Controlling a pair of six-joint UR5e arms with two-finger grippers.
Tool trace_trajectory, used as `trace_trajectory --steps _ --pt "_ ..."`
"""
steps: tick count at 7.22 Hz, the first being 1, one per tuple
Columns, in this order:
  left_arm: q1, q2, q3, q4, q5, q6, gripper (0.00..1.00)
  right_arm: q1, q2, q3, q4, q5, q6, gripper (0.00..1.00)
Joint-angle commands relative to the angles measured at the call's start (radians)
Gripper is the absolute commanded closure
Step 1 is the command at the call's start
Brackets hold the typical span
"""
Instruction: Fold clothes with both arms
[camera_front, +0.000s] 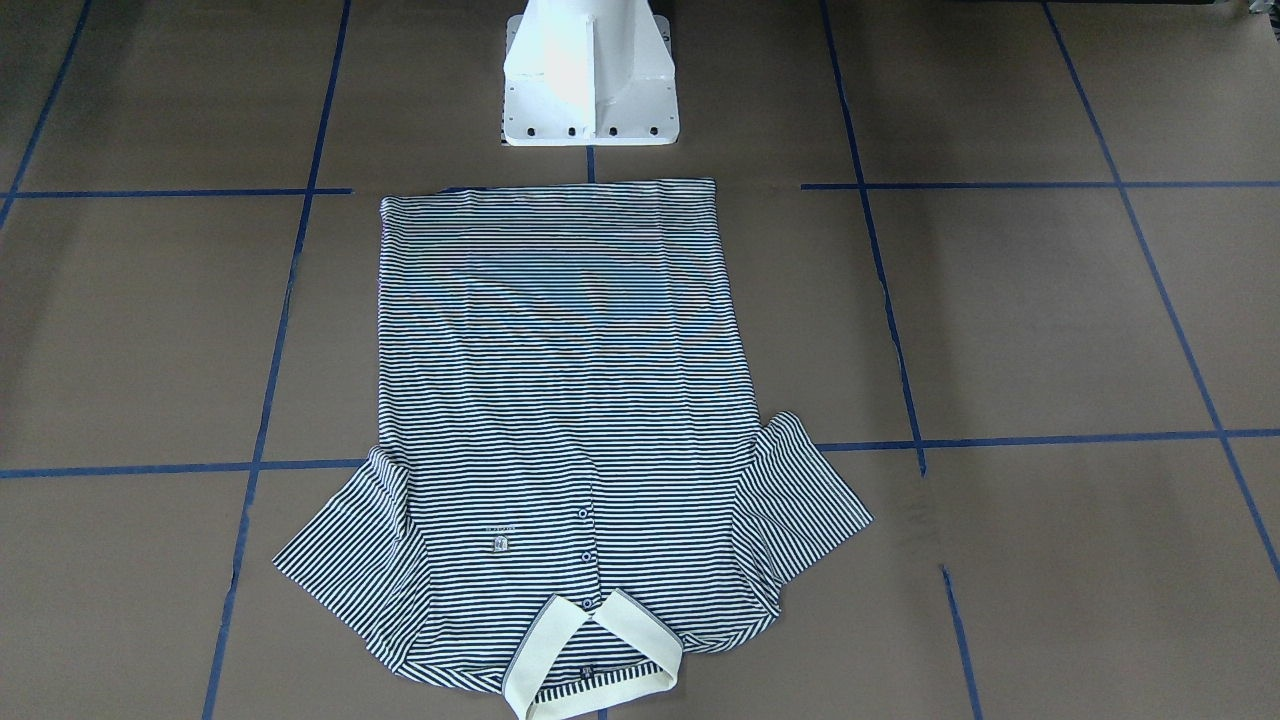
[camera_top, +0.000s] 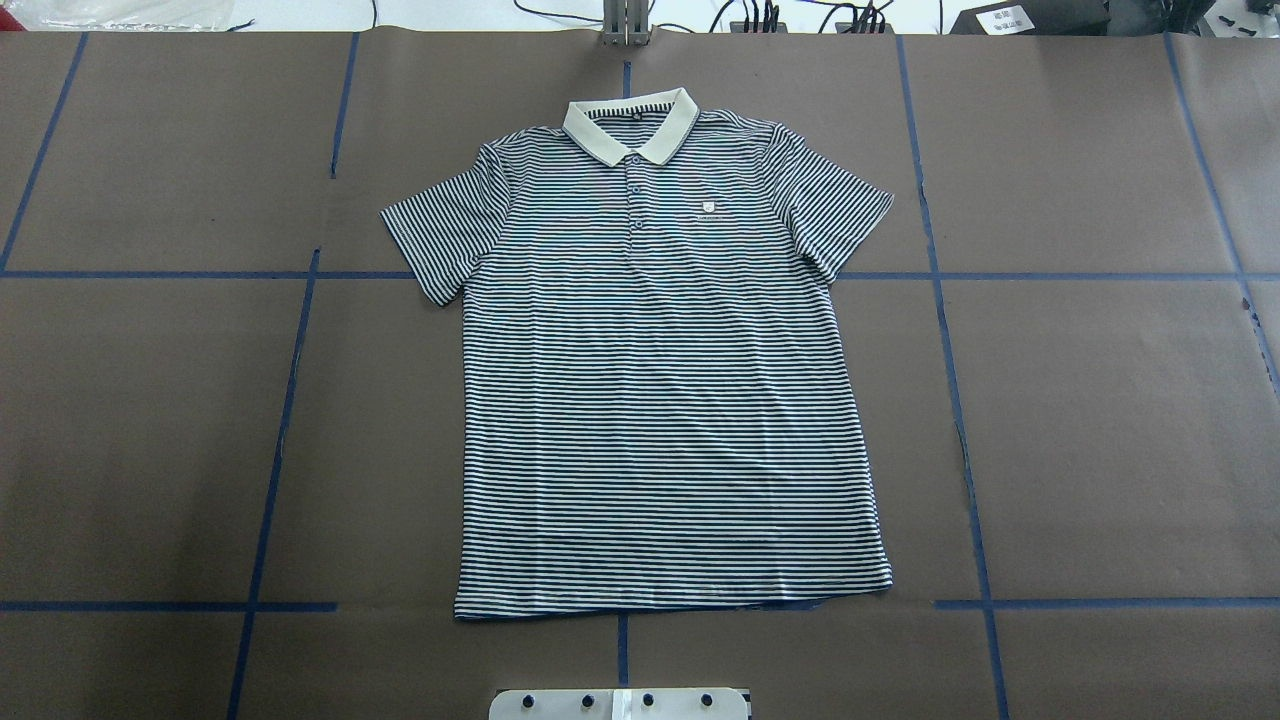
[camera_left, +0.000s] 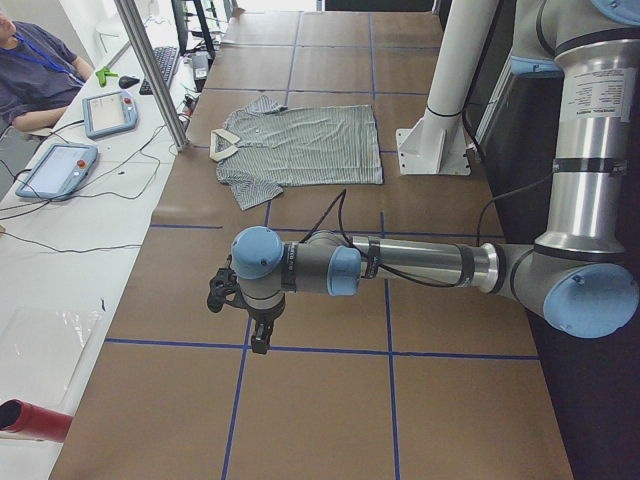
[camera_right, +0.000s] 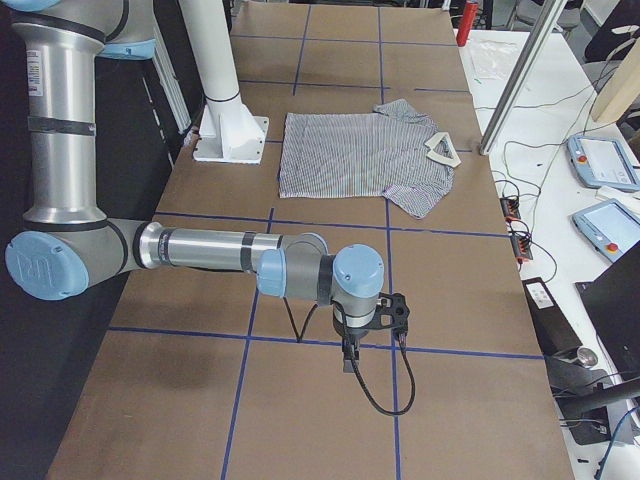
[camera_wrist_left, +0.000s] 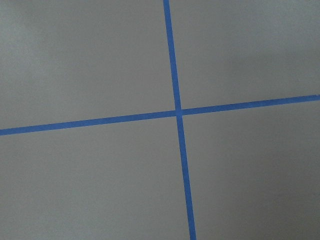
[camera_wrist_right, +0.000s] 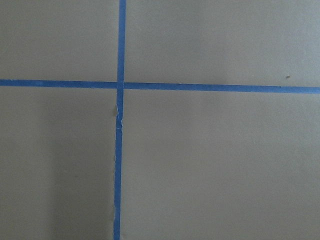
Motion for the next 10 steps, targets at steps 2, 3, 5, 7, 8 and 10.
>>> trace_trajectory --steps 2,3,5,7,8,10 --pt "0.0 0.002 -0.027 -0.009 -0.003 0.003 0.0 0.0 0.001 0.018 0.0 0.002 0.002 0.0" --pt "0.0 0.004 -0.041 -0.009 -0.005 0.003 0.0 0.0 -0.003 0.053 -0.002 0.003 0.002 0.0" --pt "0.008 -0.005 -0.044 -0.053 0.03 -0.003 0.0 -0.011 0.003 0.082 0.0 0.009 -0.001 0.0" --pt "0.012 -0.011 -0.044 -0.226 0.038 -0.006 0.0 -0.064 0.065 0.099 0.068 0.002 0.008 0.0" --pt "0.012 -0.028 -0.037 -0.333 0.044 -0.008 0.0 -0.064 0.121 0.035 0.177 -0.002 0.008 0.0" --pt "0.014 -0.028 -0.009 -0.595 0.046 -0.008 0.0 -0.063 0.17 -0.065 0.268 0.021 0.025 0.0"
